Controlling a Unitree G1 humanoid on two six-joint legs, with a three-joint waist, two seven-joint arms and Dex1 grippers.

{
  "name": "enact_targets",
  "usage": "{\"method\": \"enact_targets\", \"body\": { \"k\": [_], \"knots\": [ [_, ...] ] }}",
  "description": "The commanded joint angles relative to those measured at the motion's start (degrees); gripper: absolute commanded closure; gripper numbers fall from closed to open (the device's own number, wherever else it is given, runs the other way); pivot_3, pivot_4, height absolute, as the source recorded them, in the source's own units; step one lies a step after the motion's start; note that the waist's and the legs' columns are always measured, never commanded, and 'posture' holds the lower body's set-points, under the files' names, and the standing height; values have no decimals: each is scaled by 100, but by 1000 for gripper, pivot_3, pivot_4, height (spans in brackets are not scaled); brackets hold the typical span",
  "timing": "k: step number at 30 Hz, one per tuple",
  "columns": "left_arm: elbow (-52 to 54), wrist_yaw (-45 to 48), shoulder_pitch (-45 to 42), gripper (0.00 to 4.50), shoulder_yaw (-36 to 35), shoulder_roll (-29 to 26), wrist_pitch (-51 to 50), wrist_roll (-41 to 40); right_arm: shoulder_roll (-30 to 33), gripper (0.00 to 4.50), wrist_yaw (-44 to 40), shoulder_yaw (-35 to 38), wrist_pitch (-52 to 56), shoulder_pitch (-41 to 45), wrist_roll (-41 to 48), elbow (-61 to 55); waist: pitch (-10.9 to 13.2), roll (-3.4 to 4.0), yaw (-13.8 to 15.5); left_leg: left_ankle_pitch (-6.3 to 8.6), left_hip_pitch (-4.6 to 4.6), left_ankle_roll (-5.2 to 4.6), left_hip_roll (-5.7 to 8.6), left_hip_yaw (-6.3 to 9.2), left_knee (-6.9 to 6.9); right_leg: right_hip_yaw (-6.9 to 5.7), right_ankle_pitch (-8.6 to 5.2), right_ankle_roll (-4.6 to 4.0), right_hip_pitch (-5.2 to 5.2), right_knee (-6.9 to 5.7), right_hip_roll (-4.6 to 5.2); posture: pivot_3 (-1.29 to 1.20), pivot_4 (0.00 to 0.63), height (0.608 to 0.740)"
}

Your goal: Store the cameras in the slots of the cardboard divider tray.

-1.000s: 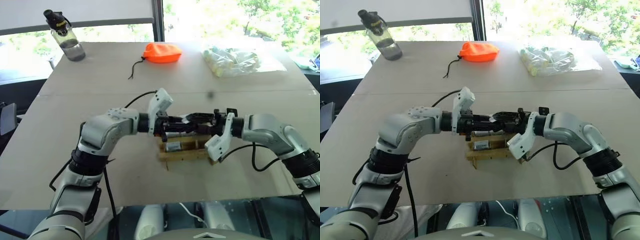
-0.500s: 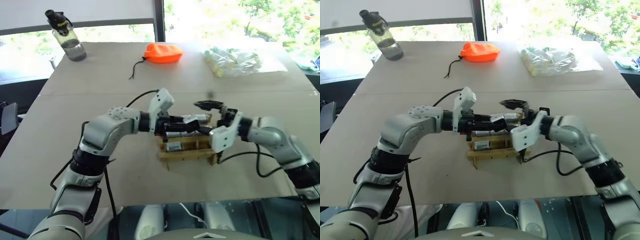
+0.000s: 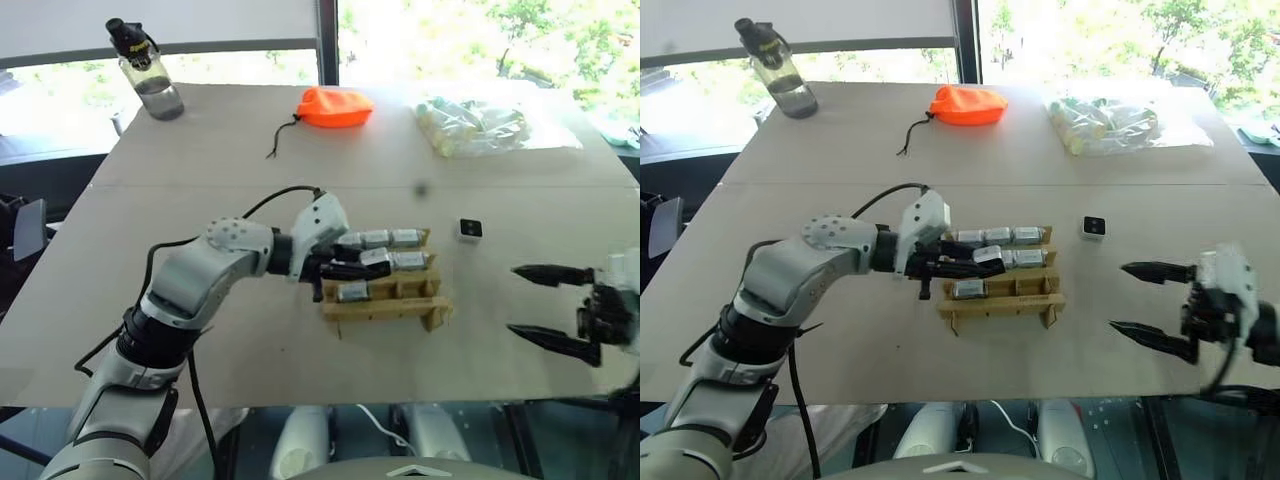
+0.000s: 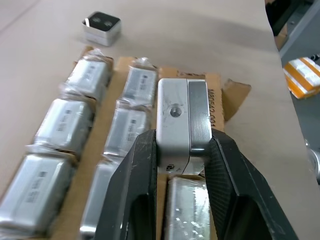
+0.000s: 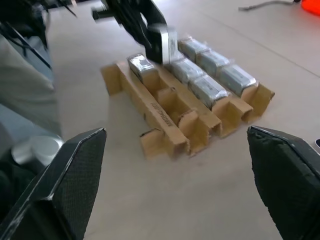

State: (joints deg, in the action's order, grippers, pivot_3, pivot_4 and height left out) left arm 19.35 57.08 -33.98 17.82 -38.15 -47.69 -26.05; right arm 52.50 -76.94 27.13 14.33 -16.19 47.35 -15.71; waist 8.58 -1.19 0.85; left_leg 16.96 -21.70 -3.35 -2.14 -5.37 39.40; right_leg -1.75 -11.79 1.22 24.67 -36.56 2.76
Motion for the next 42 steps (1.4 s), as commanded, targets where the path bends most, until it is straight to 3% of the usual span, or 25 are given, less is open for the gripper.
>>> {"method": "enact_targets", "body": {
  "k": [1, 10, 33, 34, 37, 41, 42],
  "knots": [
    [265, -192, -97, 3744, 123, 33, -59, 177, -32, 45, -560, 483, 56, -284, 263, 27, 0, 0, 0, 0, 0, 0, 0, 1, -1, 1, 0, 0, 0, 0, 0, 0, 150, 740],
    [340, -468, -91, 3744, 409, 181, -214, 394, -139, 45, -1236, 841, -186, -428, 171, 334, -1, 3, -1, 0, -2, 0, 0, 13, -3, -5, 2, -4, 1, 0, -4, 0, 150, 740],
    [428, -234, -231, 3744, 958, -43, 14, 896, -351, 45, -1159, 805, -432, -289, -101, 419, -1, 3, 0, 0, -2, 1, 0, 18, -3, -9, 2, -5, 0, -1, -4, 0, 150, 740],
    [428, -218, -227, 2725, 931, -28, 43, 883, -357, 0, -1148, 811, -449, -295, -120, 421, -1, 3, 0, 0, -2, 1, 0, 17, -3, -8, 2, -5, 0, -1, -4, 0, 150, 740],
    [386, -249, -232, 1953, 849, 23, 116, 920, -361, 0, -994, 803, -534, -284, -289, 478, -1, 3, 3, 0, -3, 1, 1, 18, -3, -9, 2, -5, 0, 0, -3, 0, 150, 740],
    [270, -261, -238, 82, 664, 22, 187, 911, -350, 0, -921, 692, -663, -119, -482, 625, -1, 3, 4, -1, -3, 1, 2, 17, -2, -8, 2, -4, 0, 0, -3, 0, 150, 740],
    [218, -235, -240, 82, 499, 36, 233, 816, -345, 0, -857, 646, -622, -53, -499, 629, -1, 3, 3, -1, -2, 1, 2, 17, -1, -8, 1, -3, 0, -1, -3, 0, 150, 740]
  ]
}}
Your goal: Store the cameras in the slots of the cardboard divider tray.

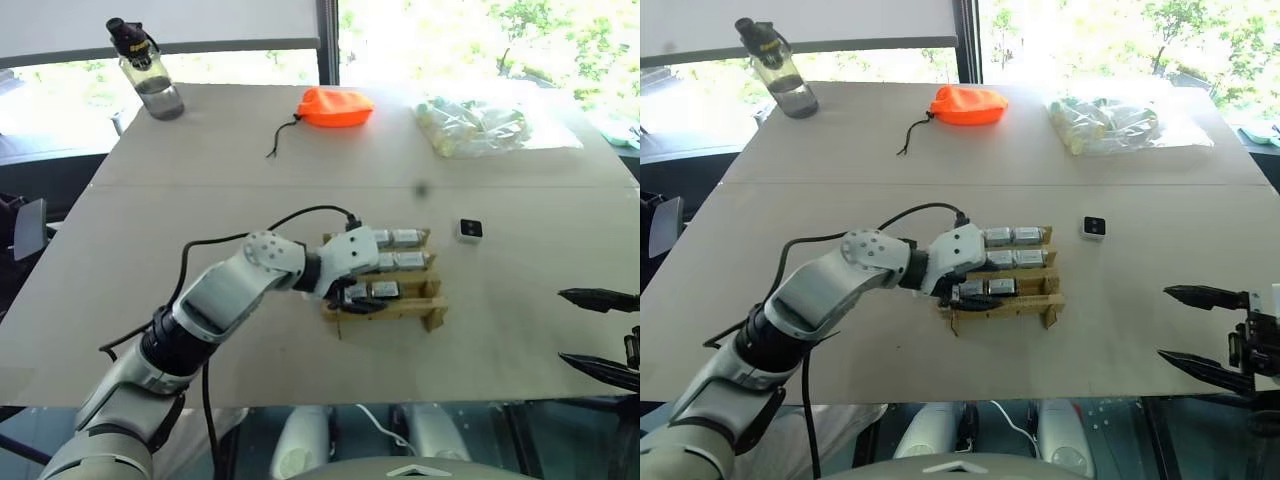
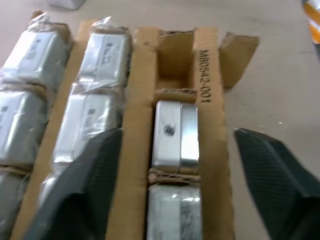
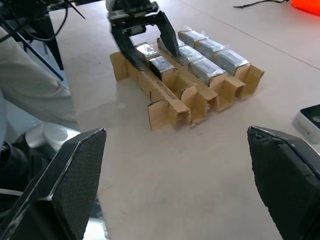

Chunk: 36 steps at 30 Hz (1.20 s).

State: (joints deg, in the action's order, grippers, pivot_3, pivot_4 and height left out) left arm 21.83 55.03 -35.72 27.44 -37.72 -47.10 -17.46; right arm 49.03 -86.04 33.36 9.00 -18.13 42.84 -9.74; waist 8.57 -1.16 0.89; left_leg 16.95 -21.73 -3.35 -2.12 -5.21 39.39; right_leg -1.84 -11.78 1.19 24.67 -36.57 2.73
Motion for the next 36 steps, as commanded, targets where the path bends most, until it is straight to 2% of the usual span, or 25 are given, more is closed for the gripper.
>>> {"method": "enact_targets", "body": {
  "k": [1, 6, 8, 12, 15, 18, 23, 30, 36],
  "knots": [
    [-69, 38, -88, 82, -686, 4, 175, -223, -14, 0, 168, -20, -19, 233, -34, 21, 0, -1, -1, 0, 1, 0, 0, 0, 1, 0, -1, 1, 0, -1, 0, 0, 150, 740],
    [-416, 392, -144, 82, -1896, 32, 571, -965, -190, 0, 1292, -400, 365, 731, -306, -144, 0, 0, -17, -1, 6, 0, -3, 2, 1, -2, -3, 2, 0, -10, -1, 0, 150, 740],
    [-510, 517, -139, 82, -2161, -56, 1007, -928, -282, 0, 1784, -631, 478, 917, -561, -240, 0, 1, -9, -8, 3, 13, -3, 2, 1, -5, 1, -4, 2, -10, 0, 0, 150, 740],
    [-527, 740, -76, 82, -2487, -260, 1182, -1091, -662, 0, 2775, -1062, 538, 1567, -953, -191, 0, 0, -8, -16, -2, 26, 0, -2, 0, -7, 2, -3, 3, -2, 2, 0, 150, 740],
    [-609, 797, 26, 82, -2798, -491, 1308, -1120, -1208, 0, 4026, -1731, 440, 2415, -1977, 316, 2, -3, -56, -16, 0, 26, -1, -19, 3, -9, 3, -2, 4, 0, 2, 0, 150, 740],
    [-636, 683, 111, 82, -2921, -644, 1390, -1025, -1761, 0, 5248, -2200, 788, 2836, -2747, 503, 2, -3, -40, -16, 1, 27, -1, -18, 1, -9, 2, -2, 7, -6, 3, 0, 150, 740],
    [-438, 572, 225, 82, -3156, -765, 1238, -1247, -2923, 0, 6935, -2495, 1677, 3223, -3210, 358, 3, 1, -18, -18, -17, 30, -4, -11, -7, -9, 3, -4, 23, -10, 6, 0, 150, 740],
    [-466, 574, 189, 82, -3151, -853, 1278, -1314, -4019, 0, 8123, -2523, 2134, 3558, -3366, 345, 4, 2, -25, -17, -14, 31, -1, -25, -6, -13, 3, -3, 25, -11, 8, 0, 150, 740],
    [-439, 647, 231, 82, -3207, -953, 1291, -1383, -4247, 0, 8604, -2658, 2170, 3489, -3697, 348, 4, 2, -51, -17, -12, 31, -2, -24, -10, -14, 3, -4, 25, -13, 6, 0, 150, 740]
  ]
}}
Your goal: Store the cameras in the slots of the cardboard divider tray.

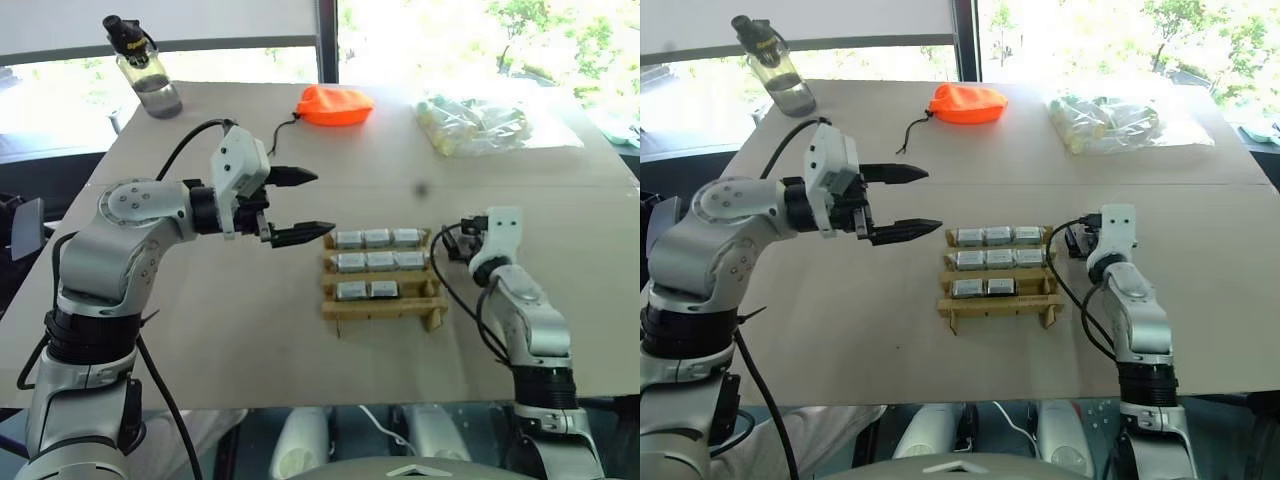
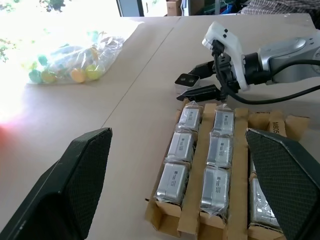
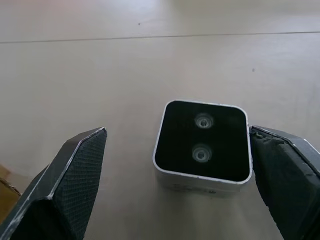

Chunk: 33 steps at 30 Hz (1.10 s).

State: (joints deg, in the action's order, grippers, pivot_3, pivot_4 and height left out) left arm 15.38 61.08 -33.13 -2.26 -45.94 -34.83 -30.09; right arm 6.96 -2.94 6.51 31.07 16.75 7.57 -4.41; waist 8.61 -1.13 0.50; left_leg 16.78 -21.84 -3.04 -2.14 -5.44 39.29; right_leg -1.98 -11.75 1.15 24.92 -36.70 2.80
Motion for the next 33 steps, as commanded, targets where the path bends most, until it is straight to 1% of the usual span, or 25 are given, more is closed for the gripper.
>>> {"method": "enact_targets", "body": {
  "k": [1, 3, 6, 8, 9, 10, 11, 14, 18, 19, 21, 23, 25, 27, 30, 33],
  "knots": [
    [218, 68, -12, 82, -253, -152, 69, -155, -49, 0, 403, 32, -117, -8, -264, -163, 0, 0, -19, 0, -1, 0, 0, 0, 0, 0, 0, 0, 0, 0, 0, 0, 150, 740],
    [254, 106, 9, 82, -270, -194, 63, -228, -61, 0, 494, 23, -244, -18, -358, -128, 0, 0, -45, 0, -1, 0, 0, 0, 0, 1, 0, 0, 0, 1, 0, 0, 150, 740],
    [316, 126, 10, 10, -283, -204, 0, -344, -130, 774, 481, 42, -279, -15, -296, -123, 0, 0, -109, 0, 0, 0, 0, 1, 0, 1, 0, 1, 0, 1, 1, 0, 150, 740],
    [305, 145, 11, 10, -261, -216, 14, -326, -94, 1864, 404, 9, -325, -26, -301, -127, 0, 0, -131, 0, 2, 0, 0, 0, -1, 3, 0, 1, 0, -1, 0, 0, 150, 740],
    [294, 166, 19, 10, -247, -235, 28, -314, -67, 2111, 318, -19, -356, -40, -281, -148, 0, 0, -133, 0, 2, 0, 0, 1, -2, 3, 0, 1, 0, -1, 0, 0, 150, 740],
    [286, 181, 28, 10, -244, -247, 33, -317, -59, 2515, 271, -27, -344, -55, -257, -180, 0, 0, -134, 0, 2, 0, 0, 1, -2, 3, 0, 0, 0, -1, -1, 0, 150, 740],
    [274, 193, 34, 10, -239, -254, 38, -318, -49, 2589, 249, -13, -328, -65, -241, -194, 0, 0, -135, 0, 2, 0, 0, 1, -2, 3, 0, 0, 0, -1, -1, 0, 150, 740],
    [228, 212, 37, 10, -189, -249, 74, -291, 38, 2589, 98, -40, -370, -140, -244, -269, 0, 0, -135, 0, 2, 0, 0, -1, -4, 4, 0, 0, 0, 0, -1, 0, 150, 740],
    [100, 6, -92, 10, 0, -58, -169, -292, 285, 2589, -433, -98, -678, -426, -108, -652, 0, 0, -120, 0, 0, 0, 0, 1, -5, 3, 0, 1, 0, 3, -1, 0, 150, 740],
    [1, -46, -152, 10, 11, 29, -381, -424, 562, 2589, -614, -239, -928, -543, -316, -740, 0, 0, -119, 0, 1, -1, 0, 1, -5, 4, 0, 1, 0, 3, 0, 0, 150, 740],
    [-251, -63, -267, 10, 96, 132, -548, -436, 1228, 2589, -1007, -564, -1624, -770, -836, -808, 2, 3, -115, 1, -1, -2, 5, 0, -3, 4, -1, 2, 0, 5, 2, 0, 150, 740],
    [-629, 39, -488, 10, 329, 268, -501, -265, 1906, 2589, -1432, -717, -2419, -918, -1133, -904, 3, 2, -125, 1, 1, -2, 4, -5, -3, 8, -2, 3, 0, 8, 2, 0, 150, 740],
    [-997, 99, -782, 10, 558, 471, -498, -149, 2608, 2589, -1739, -866, -3393, -933, -1571, -888, 4, 0, -118, 1, 2, -2, 6, -4, -2, 7, -4, 8, -1, 9, 0, 0, 150, 740],
    [-1261, 185, -1019, 10, 714, 646, -527, -105, 3163, 2589, -1849, -1012, -4286, -837, -2011, -749, 4, -1, -120, 1, 2, -2, 8, -6, -2, 8, -13, 22, -1, 10, -3, 0, 150, 740],
    [-1511, 414, -1275, 10, 885, 846, -597, -132, 3708, 2589, -1916, -1256, -5434, -513, -2574, -478, 7, -7, -163, 1, 7, -2, 5, -14, -4, 19, -14, 23, 1, 8, -12, 0, 150, 740],
    [-1692, 660, -1440, 10, 1074, 914, -520, -22, 4077, 2589, -1816, -1544, -6558, 16, -3320, -242, 8, -8, -163, 0, 5, -1, 3, -19, -5, 25, -13, 21, 12, 3, -16, 0, 150, 740]
  ]
}}
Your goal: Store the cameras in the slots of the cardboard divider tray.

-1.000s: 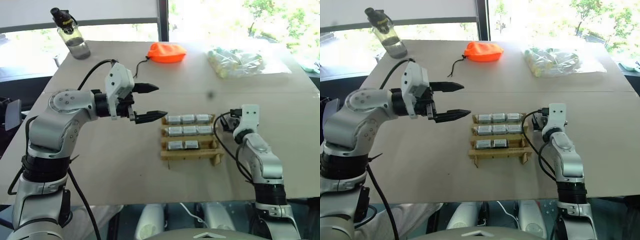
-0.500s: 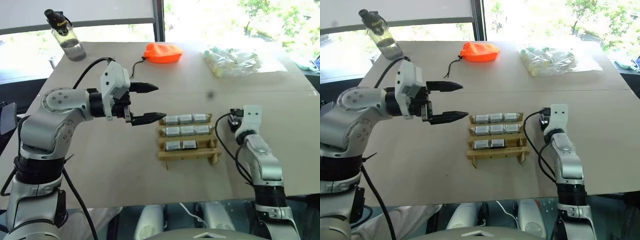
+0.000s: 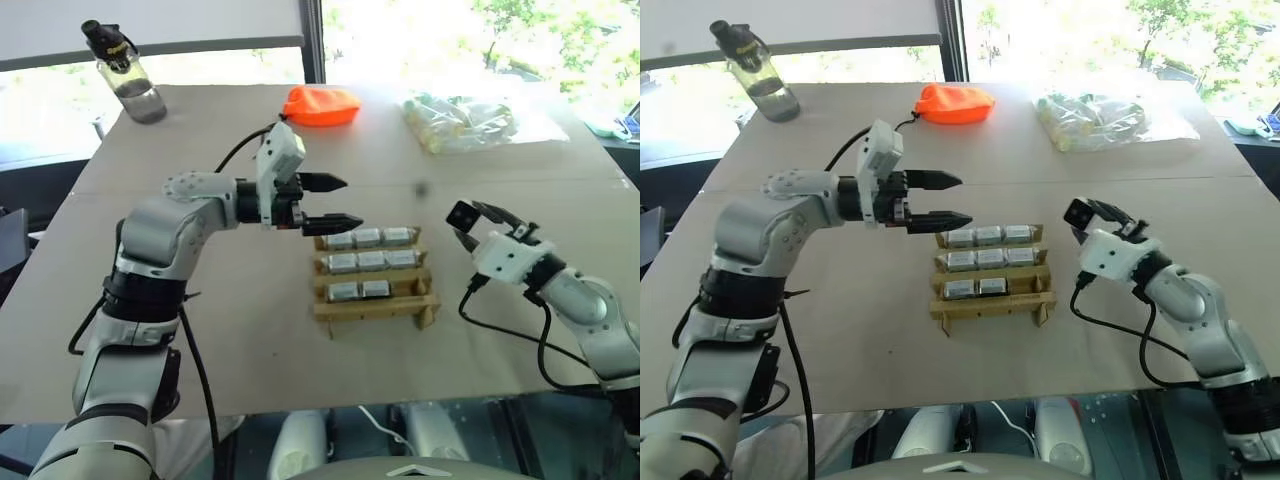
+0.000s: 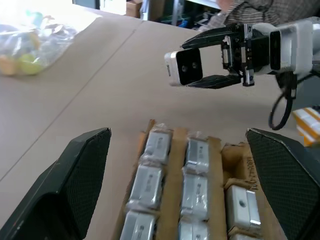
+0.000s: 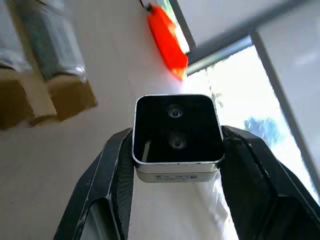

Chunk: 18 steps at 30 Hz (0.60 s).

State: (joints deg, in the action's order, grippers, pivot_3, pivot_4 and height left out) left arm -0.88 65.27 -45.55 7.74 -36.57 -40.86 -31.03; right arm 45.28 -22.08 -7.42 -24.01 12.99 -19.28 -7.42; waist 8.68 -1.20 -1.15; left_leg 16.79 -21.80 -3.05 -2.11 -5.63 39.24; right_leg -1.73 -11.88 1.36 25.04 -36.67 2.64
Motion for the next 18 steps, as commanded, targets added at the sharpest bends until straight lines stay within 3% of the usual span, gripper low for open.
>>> {"method": "enact_targets", "body": {
  "k": [1, 5, 18],
  "knots": [
    [-120, 336, -221, 10, 146, -38, 183, 156, 371, 2589, 159, -297, -1476, 636, -1002, 169, 0, -1, 11, 0, -6, 0, 0, -2, 0, 3, 1, -2, 7, -3, 0, 0, 150, 740],
    [-179, 633, -264, 10, 270, -97, 247, 250, 262, 2589, 377, -540, -2073, 1256, -1538, 486, 3, -6, 28, 0, -11, 1, -3, -11, 3, 9, 9, -15, 14, -4, 2, 0, 150, 740],
    [-141, 1081, -410, 10, 591, -288, -44, 490, -285, 2589, 235, -1298, -3241, 2508, -1862, 1218, 6, -9, 40, -1, -16, 1, -4, -11, 8, 5, 9, -14, 15, -6, 12, 0, 150, 740]
  ]
}}
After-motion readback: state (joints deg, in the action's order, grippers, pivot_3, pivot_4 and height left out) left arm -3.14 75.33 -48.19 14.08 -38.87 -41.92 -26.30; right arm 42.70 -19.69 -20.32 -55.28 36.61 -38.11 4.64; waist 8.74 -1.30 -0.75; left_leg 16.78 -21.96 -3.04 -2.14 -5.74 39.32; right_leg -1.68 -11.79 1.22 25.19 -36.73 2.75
